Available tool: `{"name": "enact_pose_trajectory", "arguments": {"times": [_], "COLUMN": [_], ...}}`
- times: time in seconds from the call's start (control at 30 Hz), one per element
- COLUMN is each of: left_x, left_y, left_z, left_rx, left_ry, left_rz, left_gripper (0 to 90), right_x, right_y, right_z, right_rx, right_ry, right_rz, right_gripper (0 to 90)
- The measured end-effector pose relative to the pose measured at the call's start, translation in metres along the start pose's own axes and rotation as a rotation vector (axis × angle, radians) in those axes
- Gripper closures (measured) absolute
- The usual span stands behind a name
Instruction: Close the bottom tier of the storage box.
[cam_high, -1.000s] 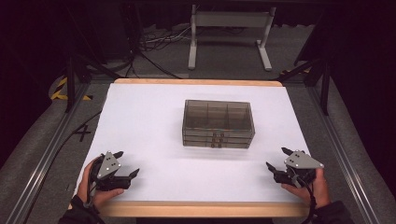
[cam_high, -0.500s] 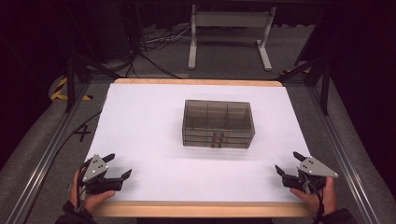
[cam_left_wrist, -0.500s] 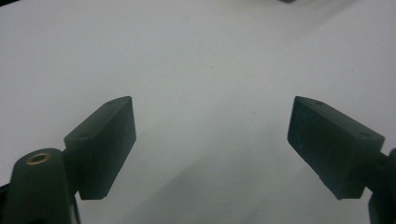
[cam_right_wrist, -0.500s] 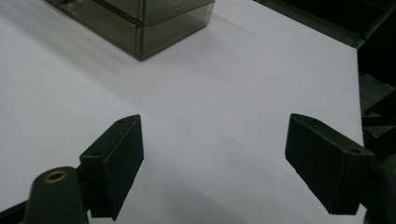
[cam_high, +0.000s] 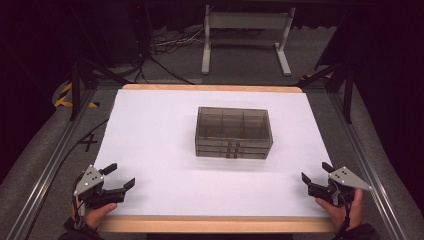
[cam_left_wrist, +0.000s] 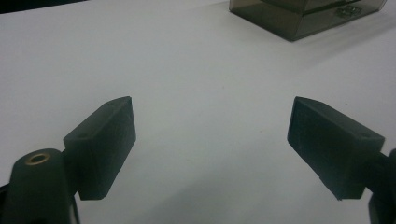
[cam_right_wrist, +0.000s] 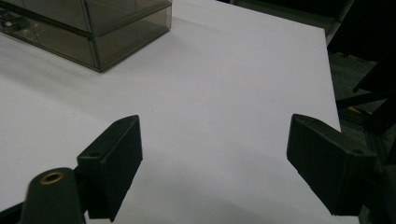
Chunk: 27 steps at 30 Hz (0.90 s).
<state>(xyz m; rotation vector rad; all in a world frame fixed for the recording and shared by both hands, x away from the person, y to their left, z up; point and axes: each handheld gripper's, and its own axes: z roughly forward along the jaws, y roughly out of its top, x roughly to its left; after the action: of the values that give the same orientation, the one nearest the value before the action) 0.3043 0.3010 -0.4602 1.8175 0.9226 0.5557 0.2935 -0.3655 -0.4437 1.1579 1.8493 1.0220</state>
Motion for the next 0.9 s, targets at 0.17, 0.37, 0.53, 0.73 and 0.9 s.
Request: {"name": "enact_pose_trajectory", "arguments": {"times": [0.17, 0.37, 0.53, 0.73, 0.9], "left_x": [-0.0007, -0.0026, -0.0034, -0.003, -0.0029], "left_y": [-0.0005, -0.0001, -0.0002, 0.0, 0.0003], "left_z": [0.0001, 0.0015, 0.0016, 0.002, 0.0026], "left_rx": [-0.004, 0.01, 0.011, 0.017, 0.024], "left_ry": [0.009, 0.013, 0.012, 0.011, 0.011], "left_rz": [-0.004, 0.018, 0.021, 0.023, 0.024], "left_gripper": [15.7, 15.6, 15.6, 15.6, 15.7], "right_x": [0.0002, -0.0001, -0.0004, 0.0, 0.0004], "right_y": [-0.0004, -0.0005, -0.0004, -0.0004, 0.0], "right_z": [0.0001, 0.0007, 0.0016, 0.0018, 0.0024], "right_rx": [0.001, 0.003, 0.011, 0.013, 0.02], "right_ry": [0.0, 0.001, -0.002, -0.002, -0.005], "right_rz": [-0.002, 0.003, 0.008, 0.004, -0.001], "right_gripper": [18.7, 18.5, 18.4, 18.3, 18.3]}}
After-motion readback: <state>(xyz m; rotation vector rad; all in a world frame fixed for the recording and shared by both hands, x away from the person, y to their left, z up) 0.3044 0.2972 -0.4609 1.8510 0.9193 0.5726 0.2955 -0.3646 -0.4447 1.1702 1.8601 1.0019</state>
